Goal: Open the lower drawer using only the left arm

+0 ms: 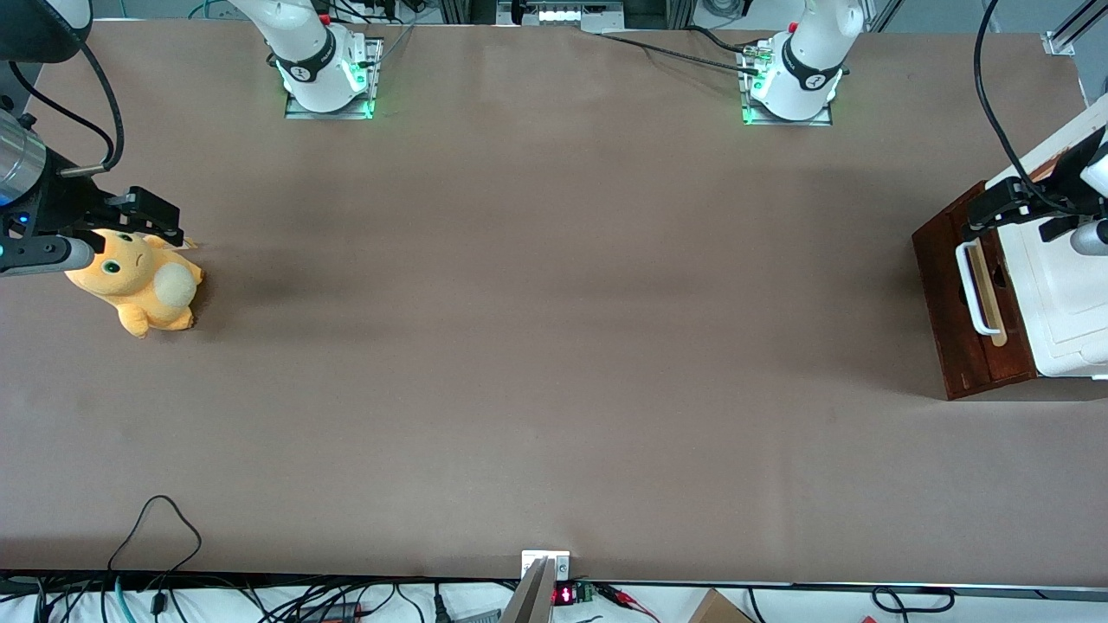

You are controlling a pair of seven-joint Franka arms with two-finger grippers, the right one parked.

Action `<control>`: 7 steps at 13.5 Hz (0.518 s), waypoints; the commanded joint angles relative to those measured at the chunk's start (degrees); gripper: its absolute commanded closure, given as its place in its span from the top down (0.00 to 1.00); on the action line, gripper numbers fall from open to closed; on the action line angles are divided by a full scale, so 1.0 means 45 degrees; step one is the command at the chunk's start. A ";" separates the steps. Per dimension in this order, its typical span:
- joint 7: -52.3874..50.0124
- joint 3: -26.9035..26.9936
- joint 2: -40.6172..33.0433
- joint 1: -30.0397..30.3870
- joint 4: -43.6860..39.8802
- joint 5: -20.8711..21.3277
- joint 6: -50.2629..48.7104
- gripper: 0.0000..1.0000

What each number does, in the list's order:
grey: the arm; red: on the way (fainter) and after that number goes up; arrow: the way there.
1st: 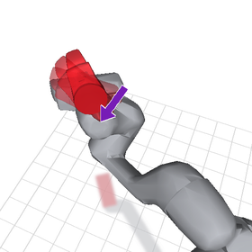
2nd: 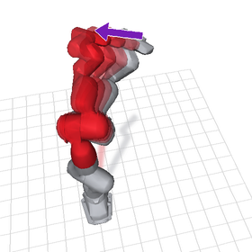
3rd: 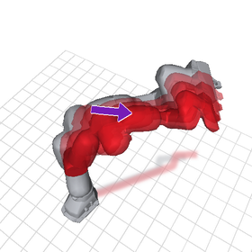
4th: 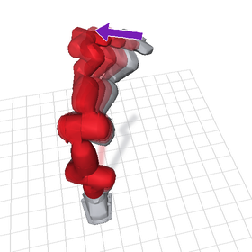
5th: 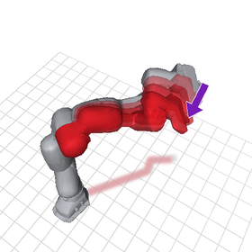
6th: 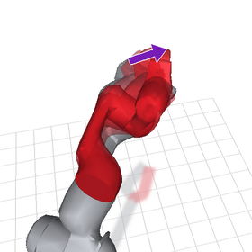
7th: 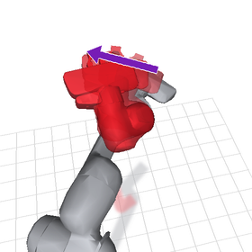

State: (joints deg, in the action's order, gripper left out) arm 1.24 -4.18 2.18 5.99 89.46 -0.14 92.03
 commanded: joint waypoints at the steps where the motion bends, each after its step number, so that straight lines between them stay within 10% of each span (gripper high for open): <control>1: -0.0080 -0.0009 0.0199 0.0037 -0.0367 -0.0066 -0.0197 1.00; 7: -0.0798 0.0011 0.0610 0.0036 -0.0348 -0.0047 -0.0275 1.00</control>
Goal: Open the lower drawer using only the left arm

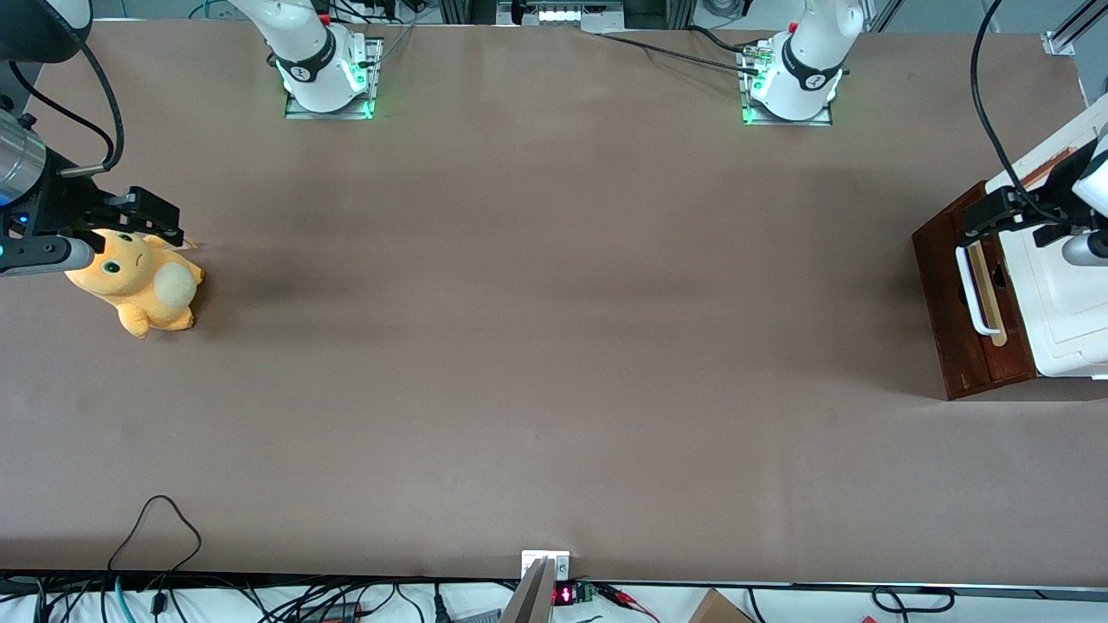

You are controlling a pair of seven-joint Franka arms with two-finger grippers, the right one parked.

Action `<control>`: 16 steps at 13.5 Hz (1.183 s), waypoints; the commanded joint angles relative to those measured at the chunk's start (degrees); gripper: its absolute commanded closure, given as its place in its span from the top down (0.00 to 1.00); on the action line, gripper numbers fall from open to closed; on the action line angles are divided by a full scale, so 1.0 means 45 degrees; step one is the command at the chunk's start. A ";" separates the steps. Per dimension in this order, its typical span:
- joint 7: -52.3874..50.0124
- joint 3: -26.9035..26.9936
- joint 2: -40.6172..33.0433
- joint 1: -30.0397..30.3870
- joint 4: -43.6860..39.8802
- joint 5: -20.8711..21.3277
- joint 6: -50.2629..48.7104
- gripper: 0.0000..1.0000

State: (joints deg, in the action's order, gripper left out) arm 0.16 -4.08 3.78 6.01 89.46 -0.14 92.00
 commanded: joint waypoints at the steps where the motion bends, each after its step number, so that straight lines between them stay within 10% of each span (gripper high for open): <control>1: -0.0737 0.0007 0.0292 0.0033 -0.0329 -0.0008 -0.0307 1.00; 16: -0.5614 -0.0696 0.3591 -0.2369 0.1912 1.1117 -0.2416 1.00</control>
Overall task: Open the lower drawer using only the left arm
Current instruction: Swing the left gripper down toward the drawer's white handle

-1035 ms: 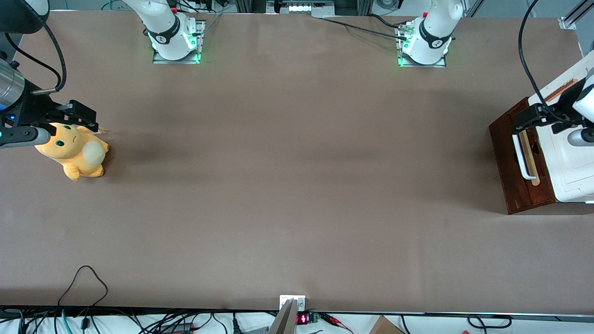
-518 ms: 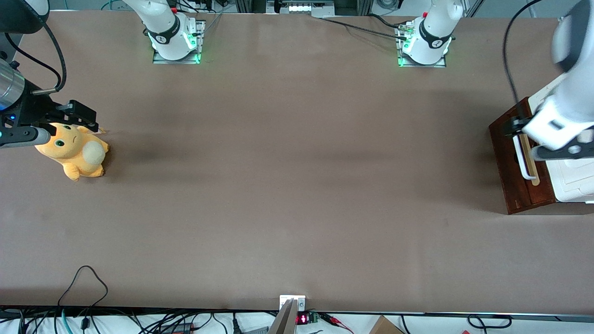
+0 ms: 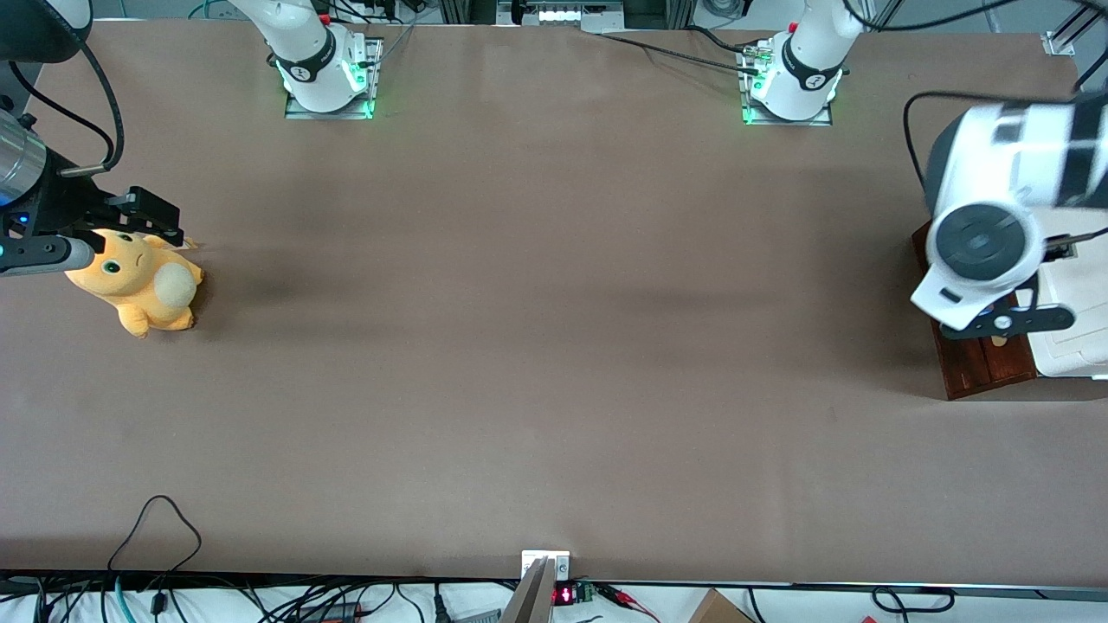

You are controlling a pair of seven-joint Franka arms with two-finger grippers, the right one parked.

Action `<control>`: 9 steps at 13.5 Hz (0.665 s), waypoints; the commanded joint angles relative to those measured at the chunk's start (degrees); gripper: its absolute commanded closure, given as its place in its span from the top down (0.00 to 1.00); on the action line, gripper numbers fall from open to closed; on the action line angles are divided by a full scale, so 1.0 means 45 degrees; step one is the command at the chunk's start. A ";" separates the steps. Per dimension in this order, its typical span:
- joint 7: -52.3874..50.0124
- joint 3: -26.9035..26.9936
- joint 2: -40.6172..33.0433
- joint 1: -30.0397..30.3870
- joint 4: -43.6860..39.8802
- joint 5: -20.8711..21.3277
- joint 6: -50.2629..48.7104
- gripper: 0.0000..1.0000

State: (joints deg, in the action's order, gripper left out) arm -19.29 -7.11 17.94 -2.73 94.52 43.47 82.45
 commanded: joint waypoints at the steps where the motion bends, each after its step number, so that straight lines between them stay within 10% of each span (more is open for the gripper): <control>1: -0.1995 -0.0021 0.0814 -0.0718 0.1160 0.2149 -0.0410 1.00; 9: -0.4228 -0.0040 0.3626 -0.1658 0.1866 0.4730 -0.1796 1.00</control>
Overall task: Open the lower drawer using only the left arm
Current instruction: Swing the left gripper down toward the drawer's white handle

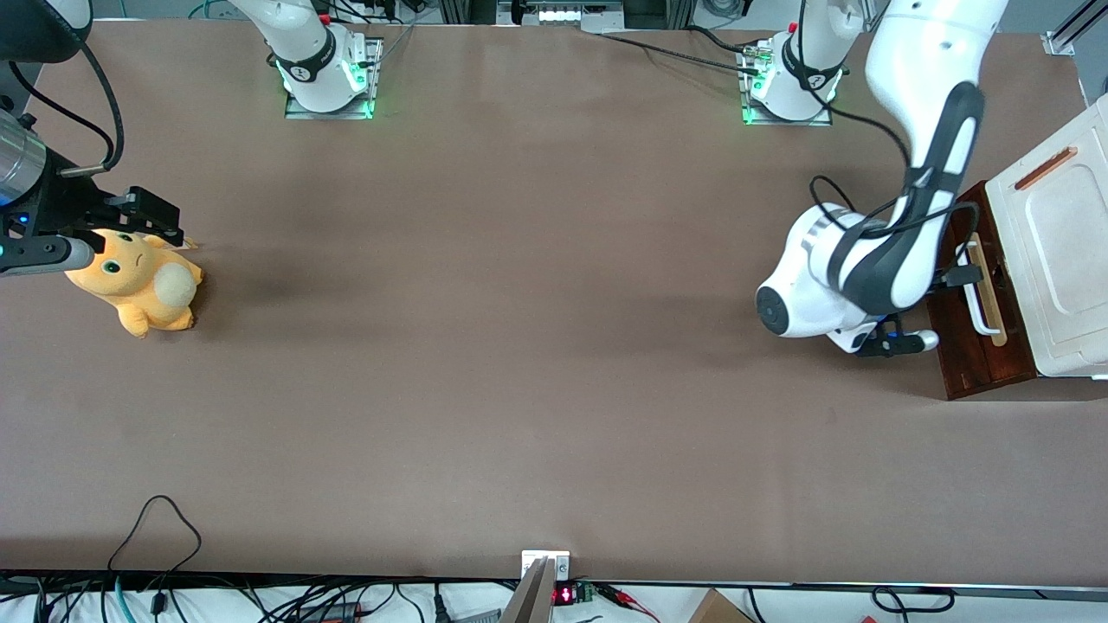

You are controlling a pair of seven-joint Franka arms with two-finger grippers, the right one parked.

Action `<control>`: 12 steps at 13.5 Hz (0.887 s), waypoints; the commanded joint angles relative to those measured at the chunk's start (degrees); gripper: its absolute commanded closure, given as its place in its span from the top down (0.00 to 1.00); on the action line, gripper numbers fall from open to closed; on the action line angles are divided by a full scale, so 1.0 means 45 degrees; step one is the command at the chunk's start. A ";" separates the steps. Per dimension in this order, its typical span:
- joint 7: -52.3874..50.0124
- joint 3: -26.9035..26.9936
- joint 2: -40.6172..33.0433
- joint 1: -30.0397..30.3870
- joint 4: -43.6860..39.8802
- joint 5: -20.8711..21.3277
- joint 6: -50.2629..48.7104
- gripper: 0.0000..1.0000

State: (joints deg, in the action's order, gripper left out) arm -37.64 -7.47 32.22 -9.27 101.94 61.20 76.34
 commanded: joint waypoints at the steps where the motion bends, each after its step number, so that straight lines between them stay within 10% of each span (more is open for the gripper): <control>1: -0.0249 0.0038 0.0806 -0.0205 0.0372 0.1182 -0.0596 1.00; 12: 0.0748 0.0038 0.1298 -0.0185 0.0803 0.1846 0.0145 1.00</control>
State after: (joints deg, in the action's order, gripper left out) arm -35.03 -7.47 38.71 -9.78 104.03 66.56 76.62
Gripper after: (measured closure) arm 0.000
